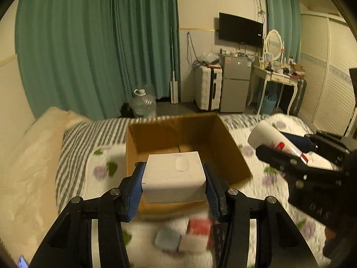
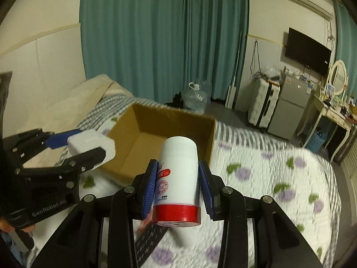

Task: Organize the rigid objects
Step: 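Lower the charger and bottle into the box and open both tools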

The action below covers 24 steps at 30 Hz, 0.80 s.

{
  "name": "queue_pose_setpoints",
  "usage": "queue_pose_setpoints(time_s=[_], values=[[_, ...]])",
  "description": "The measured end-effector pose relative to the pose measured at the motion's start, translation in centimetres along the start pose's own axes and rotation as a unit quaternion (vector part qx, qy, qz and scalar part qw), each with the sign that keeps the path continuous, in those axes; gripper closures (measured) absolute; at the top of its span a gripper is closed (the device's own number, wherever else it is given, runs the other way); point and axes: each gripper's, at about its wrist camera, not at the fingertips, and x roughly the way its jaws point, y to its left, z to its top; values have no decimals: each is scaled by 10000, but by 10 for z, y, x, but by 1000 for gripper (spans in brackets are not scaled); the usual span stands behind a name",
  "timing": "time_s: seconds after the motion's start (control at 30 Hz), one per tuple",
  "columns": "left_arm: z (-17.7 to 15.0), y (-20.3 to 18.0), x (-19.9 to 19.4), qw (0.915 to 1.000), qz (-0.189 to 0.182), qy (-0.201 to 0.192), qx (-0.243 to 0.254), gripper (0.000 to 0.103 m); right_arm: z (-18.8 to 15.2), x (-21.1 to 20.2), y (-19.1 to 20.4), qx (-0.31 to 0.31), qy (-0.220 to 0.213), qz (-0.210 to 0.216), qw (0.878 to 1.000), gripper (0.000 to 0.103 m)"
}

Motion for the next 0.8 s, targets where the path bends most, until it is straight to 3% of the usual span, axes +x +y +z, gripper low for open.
queue_pose_setpoints(time_s=[0.13, 0.37, 0.47, 0.53, 0.8], values=[[11, 1, 39, 9996, 199, 143, 111, 52, 22, 21, -6, -29, -59, -40, 10000, 67], [-11, -1, 103, 9977, 165, 637, 176, 51, 30, 70, -11, -30, 97, -19, 9999, 67], [-19, 0, 110, 9973, 108, 715, 113, 49, 24, 89, -11, 10, 212, 30, 9998, 67], [-21, 3, 110, 9976, 203, 656, -6, 35, 21, 98, -13, 47, 275, 75, 9996, 67], [-12, 14, 91, 9983, 177, 508, -241, 35, 25, 119, -24, 254, 223, 77, 9994, 67]])
